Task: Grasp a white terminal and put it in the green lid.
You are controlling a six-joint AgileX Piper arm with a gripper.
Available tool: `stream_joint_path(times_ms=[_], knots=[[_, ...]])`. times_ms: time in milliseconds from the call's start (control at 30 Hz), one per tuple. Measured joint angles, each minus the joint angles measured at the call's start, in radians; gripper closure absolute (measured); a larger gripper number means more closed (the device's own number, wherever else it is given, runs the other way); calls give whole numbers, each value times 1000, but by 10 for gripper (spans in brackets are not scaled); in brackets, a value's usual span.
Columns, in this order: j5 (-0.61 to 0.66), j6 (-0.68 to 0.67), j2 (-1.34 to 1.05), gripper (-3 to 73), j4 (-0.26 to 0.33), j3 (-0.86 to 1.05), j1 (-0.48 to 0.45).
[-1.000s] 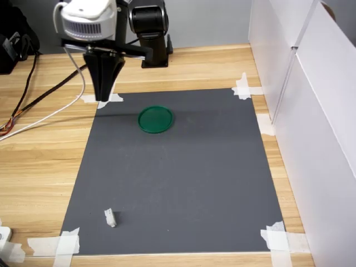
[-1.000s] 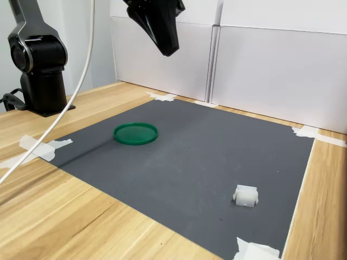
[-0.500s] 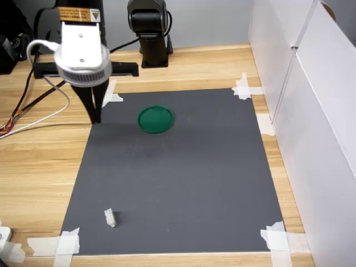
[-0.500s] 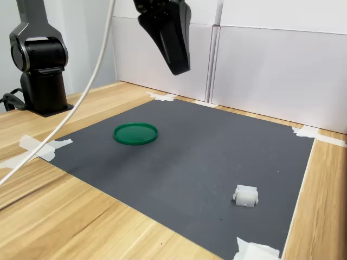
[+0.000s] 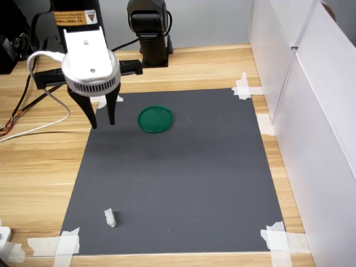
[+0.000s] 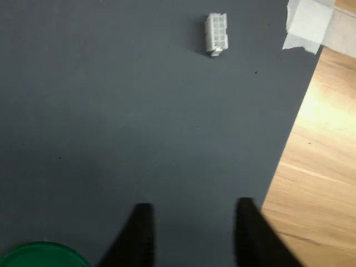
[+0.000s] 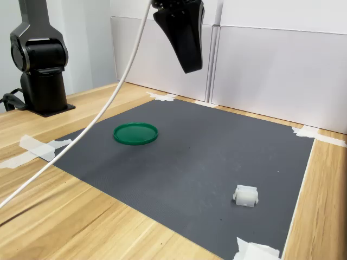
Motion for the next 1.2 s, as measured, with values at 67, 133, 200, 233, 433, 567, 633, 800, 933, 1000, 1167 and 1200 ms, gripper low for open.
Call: stream_joint_path(times_ms=[67, 133, 200, 233, 433, 567, 633, 800, 933, 1000, 1167, 1200], knots=[[-16, 0, 2, 177, -29, 0, 0], [-44, 0, 2, 121, -71, 0, 0], [-76, 0, 2, 82, -97, -2, -2], [-81, 0, 3, 72, -100, -5, -3], [-32, -15, 67, 60, -33, -93, -38], [60, -72, 124, 60, 22, -175, -46], [95, -91, 150, 60, 43, -206, -46], [119, -123, 211, 60, 43, -251, -46], [129, -132, 244, 60, 51, -290, -46], [133, -137, 252, 60, 63, -314, -46], [134, -169, 268, 62, 92, -359, -46], [133, -176, 271, 64, 93, -361, -46]])
